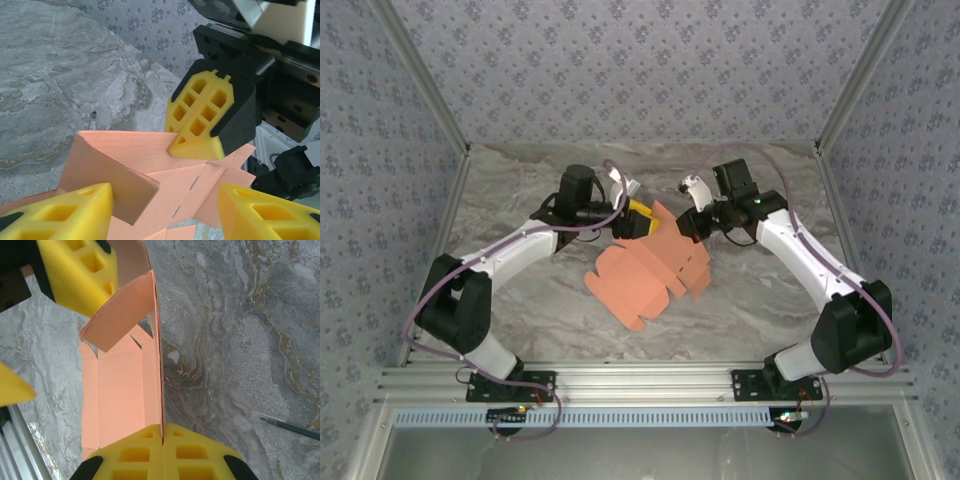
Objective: Fold the paper box
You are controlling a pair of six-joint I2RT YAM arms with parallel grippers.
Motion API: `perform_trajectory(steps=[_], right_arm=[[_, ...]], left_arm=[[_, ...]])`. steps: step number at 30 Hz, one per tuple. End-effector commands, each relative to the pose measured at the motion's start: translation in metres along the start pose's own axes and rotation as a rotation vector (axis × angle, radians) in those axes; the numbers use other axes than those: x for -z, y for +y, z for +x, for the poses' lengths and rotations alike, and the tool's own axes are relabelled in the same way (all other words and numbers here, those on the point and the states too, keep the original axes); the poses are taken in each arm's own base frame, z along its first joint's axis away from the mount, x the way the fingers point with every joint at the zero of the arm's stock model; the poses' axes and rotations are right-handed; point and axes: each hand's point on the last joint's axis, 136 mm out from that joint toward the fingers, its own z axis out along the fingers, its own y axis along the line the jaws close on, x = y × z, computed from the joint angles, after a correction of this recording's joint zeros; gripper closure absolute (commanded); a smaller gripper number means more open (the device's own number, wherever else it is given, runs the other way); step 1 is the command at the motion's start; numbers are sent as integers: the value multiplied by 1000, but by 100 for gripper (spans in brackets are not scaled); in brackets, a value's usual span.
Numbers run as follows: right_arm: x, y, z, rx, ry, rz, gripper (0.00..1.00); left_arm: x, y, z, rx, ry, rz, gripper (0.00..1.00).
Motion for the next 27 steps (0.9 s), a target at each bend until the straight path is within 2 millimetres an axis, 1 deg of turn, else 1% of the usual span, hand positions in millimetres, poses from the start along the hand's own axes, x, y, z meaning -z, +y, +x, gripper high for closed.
perform_trajectory(steps=[1, 3, 6, 9, 10, 12, 16, 18, 21, 24, 25, 27], right_arm=[[3, 3, -19, -6, -55, -17, 100], [1, 8, -20, 5, -55, -33, 100], [1, 8, -16, 24, -41, -17, 100], [6, 0, -14, 56, -35, 47, 100], [8, -3, -10, 70, -15, 78, 100], [11, -7, -7, 106, 1, 127, 100], [12, -14, -5, 194, 33, 214, 100], [8, -18, -3, 264, 57, 272, 100], [1, -23, -2, 357, 86, 365, 100], [-10, -23, 0, 501, 112, 417, 100], [-14, -22, 0, 558, 116, 439, 100], [-18, -22, -5, 622, 114, 462, 100]], left_arm=[[-5, -14, -1, -51, -9, 52, 43], [-8, -14, -1, -46, -11, 54, 43], [-8, -12, -1, -42, -14, 43, 43], [0, -9, 1, -43, -23, -7, 43], [5, -8, 2, -42, -30, -27, 43], [15, -3, 5, -30, -42, -86, 42], [45, 11, 9, 13, -96, -228, 40], [64, 20, 10, 40, -137, -309, 39], [98, 39, 11, 96, -214, -450, 37], [131, 69, 18, 178, -270, -631, 35], [143, 82, 23, 223, -284, -694, 34], [156, 101, 32, 295, -292, -747, 34]])
